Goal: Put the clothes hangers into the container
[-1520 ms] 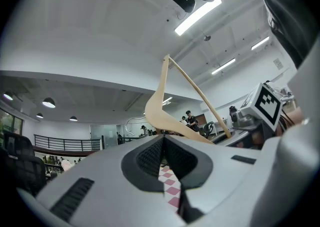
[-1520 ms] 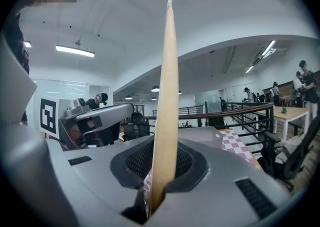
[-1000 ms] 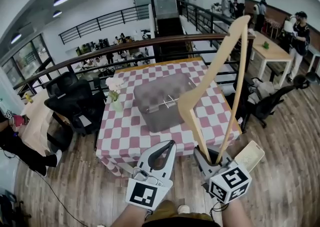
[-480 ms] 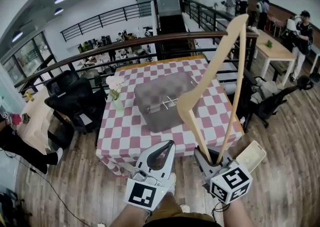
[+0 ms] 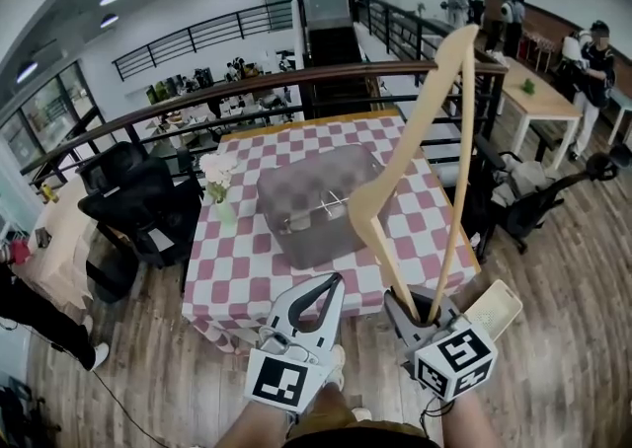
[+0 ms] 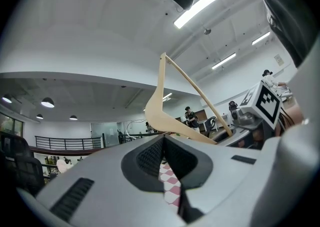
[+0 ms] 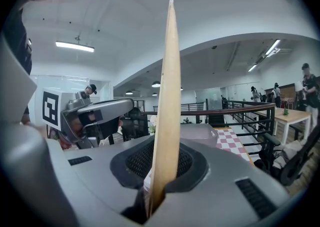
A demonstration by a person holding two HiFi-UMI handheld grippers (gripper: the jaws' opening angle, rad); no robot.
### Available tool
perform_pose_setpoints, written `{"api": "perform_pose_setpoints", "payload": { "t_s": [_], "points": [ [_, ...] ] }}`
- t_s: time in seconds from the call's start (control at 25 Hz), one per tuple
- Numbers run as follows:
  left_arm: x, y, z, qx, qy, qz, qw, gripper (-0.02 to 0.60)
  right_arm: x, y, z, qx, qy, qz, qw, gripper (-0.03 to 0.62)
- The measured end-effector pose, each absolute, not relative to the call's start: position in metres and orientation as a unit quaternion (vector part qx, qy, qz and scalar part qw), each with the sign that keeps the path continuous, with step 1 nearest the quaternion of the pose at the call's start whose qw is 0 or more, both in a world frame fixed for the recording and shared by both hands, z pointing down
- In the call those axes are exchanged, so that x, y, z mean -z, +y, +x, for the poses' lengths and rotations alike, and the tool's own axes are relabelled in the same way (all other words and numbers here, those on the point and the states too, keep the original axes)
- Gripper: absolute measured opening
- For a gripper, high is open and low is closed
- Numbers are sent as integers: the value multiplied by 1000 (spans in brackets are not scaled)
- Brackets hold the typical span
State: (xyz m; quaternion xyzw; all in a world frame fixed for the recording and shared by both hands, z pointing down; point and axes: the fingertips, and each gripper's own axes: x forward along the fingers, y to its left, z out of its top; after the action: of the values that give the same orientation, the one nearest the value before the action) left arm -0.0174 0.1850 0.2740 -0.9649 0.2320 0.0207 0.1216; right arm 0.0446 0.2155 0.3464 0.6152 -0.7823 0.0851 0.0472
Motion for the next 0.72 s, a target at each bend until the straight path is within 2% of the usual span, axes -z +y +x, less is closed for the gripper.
{"api": "perform_pose_setpoints", "payload": {
  "t_s": [0.72],
  "points": [
    [-277, 58, 15, -20, 231, -965, 119, 8, -344, 92, 75, -89, -785, 610, 59, 54]
  ]
}}
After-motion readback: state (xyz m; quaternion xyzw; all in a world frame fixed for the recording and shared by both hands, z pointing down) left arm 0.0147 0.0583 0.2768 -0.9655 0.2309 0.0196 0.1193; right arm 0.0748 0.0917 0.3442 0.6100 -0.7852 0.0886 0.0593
